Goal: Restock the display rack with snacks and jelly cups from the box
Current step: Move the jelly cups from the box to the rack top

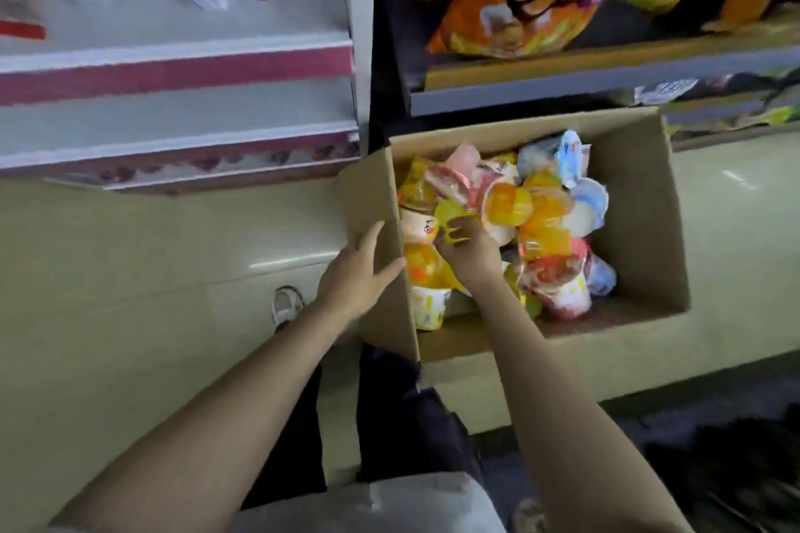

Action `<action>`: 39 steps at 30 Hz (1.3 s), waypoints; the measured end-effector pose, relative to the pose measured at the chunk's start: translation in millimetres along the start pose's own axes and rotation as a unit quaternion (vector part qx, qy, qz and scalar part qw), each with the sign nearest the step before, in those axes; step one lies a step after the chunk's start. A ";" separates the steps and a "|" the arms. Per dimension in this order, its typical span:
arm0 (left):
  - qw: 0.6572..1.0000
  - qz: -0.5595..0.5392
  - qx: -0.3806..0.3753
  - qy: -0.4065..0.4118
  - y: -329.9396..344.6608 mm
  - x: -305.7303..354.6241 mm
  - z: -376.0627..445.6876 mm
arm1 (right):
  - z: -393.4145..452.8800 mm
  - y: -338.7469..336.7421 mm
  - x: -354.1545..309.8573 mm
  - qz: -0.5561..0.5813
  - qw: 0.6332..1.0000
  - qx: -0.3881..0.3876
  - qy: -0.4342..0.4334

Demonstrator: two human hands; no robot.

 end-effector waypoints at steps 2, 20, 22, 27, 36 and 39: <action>0.997 -0.069 0.004 -0.024 18.0 -5.1 6.8 | 15.9 15.0 16.8 -0.012 0.999 -0.044 0.007; 0.979 -0.188 0.031 -0.070 36.4 -26.1 9.3 | 31.5 63.6 61.7 -0.103 0.984 -0.146 0.025; 0.979 -0.191 0.027 -0.073 37.0 -26.6 9.1 | 31.1 64.4 62.5 -0.089 0.984 -0.149 0.025; 0.978 -0.194 0.023 -0.075 35.9 -20.0 4.7 | 22.9 47.6 57.3 -0.024 0.991 -0.122 0.043; 0.939 -0.331 0.049 -0.074 37.3 28.3 -4.3 | -34.7 -9.2 48.5 0.346 0.924 -0.160 0.042; 0.905 -0.418 -0.035 -0.065 53.2 51.2 -1.3 | -41.9 -19.7 50.3 0.393 0.901 -0.186 0.002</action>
Point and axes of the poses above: each hand's wrist, its own z-axis towards the middle knuckle, its own y-axis out of the palm, x = y × z, the point moved 7 cm from there along z, towards the middle knuckle, and after that the axes turned 7 degrees about -x, right-handed, at the moved point
